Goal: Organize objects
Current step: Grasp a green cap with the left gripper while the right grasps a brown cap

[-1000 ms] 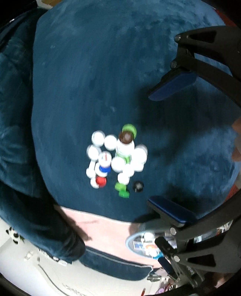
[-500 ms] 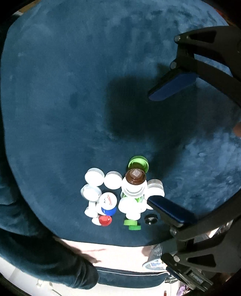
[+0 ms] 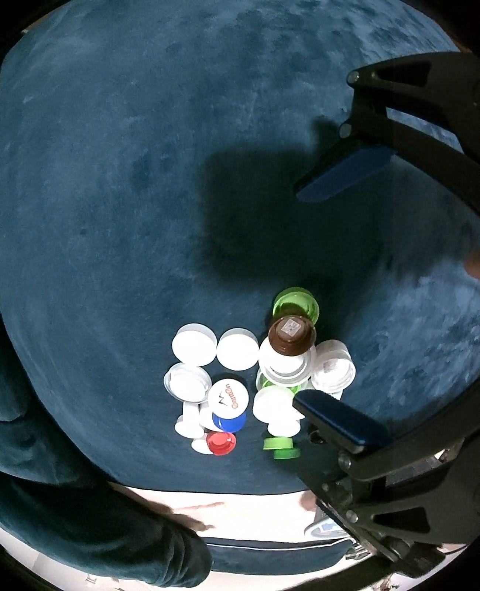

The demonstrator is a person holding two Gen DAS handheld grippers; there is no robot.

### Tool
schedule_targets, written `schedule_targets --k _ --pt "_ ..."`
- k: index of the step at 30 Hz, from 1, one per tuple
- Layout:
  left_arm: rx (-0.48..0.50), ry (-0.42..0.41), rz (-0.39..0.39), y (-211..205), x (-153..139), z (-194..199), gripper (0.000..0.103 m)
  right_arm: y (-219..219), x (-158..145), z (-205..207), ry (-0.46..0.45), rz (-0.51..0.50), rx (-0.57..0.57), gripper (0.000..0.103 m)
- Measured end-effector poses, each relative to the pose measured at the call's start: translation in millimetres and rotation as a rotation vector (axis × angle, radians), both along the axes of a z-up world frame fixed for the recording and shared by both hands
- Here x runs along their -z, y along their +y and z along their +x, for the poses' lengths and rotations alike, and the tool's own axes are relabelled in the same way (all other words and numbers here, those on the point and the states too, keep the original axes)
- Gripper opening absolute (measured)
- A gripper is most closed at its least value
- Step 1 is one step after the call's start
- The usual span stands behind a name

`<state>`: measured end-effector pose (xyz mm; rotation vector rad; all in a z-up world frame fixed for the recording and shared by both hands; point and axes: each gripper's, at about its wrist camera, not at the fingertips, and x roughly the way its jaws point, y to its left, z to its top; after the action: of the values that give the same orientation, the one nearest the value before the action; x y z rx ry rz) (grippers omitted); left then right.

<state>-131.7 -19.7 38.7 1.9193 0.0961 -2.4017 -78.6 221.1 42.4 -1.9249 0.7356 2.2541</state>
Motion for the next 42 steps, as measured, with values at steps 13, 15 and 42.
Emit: schedule_targets --k 13,15,42 --pt "0.036 -0.042 0.105 -7.9 36.5 -27.9 0.056 6.3 -2.9 -5.4 0.010 -0.001 0.015 0.101" --pt "0.030 -0.035 0.119 -11.5 37.9 -28.5 0.054 5.5 -2.2 -6.3 0.010 0.003 0.012 0.101" --pt "0.031 0.009 0.111 -21.6 -12.9 -16.3 0.030 -24.0 6.2 -8.0 0.031 0.038 -0.162 0.032"
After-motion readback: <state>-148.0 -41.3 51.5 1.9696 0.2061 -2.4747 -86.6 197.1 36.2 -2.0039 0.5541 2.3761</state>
